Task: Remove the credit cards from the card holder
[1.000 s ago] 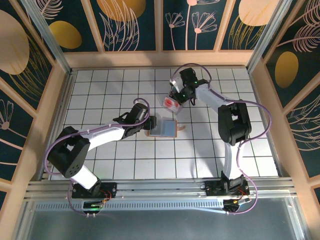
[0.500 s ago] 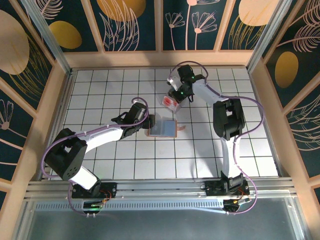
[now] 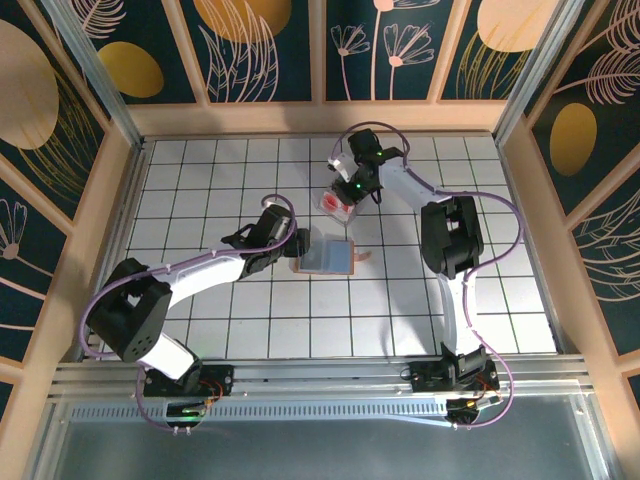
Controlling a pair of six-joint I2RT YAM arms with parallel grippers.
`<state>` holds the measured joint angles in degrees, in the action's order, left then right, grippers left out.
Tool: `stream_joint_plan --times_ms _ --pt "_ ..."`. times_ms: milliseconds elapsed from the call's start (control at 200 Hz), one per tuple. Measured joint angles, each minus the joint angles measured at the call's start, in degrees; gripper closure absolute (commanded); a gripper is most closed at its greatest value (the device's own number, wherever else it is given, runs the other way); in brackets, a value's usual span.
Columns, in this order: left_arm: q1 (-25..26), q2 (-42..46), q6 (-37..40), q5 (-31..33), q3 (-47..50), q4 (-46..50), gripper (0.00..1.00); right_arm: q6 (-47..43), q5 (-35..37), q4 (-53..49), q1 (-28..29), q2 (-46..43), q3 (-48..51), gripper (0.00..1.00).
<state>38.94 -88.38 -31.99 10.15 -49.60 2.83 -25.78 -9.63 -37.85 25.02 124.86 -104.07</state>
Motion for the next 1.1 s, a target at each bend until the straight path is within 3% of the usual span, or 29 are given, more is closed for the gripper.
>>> stream_joint_plan --times_ms 300,440,636,901,1101 --pt "-0.09 5.18 -1.53 2.75 0.63 0.39 0.24 6.71 3.48 2.58 0.98 -9.97 5.70 0.57" --pt "-0.79 9.09 -4.66 5.14 3.50 0.31 0.02 16.65 8.33 7.80 3.45 -20.81 14.10 0.53" --pt "-2.38 15.67 -9.88 8.92 9.38 0.07 0.01 34.64 13.84 12.90 10.56 -31.56 28.37 0.52" --pt "-3.65 21.31 -15.28 14.51 14.75 0.15 0.01 52.04 18.93 13.51 24.26 -30.77 38.99 0.44" --pt "-3.69 24.50 -17.94 17.07 18.29 0.13 0.01 56.63 20.50 14.56 26.75 -27.17 38.21 0.41"
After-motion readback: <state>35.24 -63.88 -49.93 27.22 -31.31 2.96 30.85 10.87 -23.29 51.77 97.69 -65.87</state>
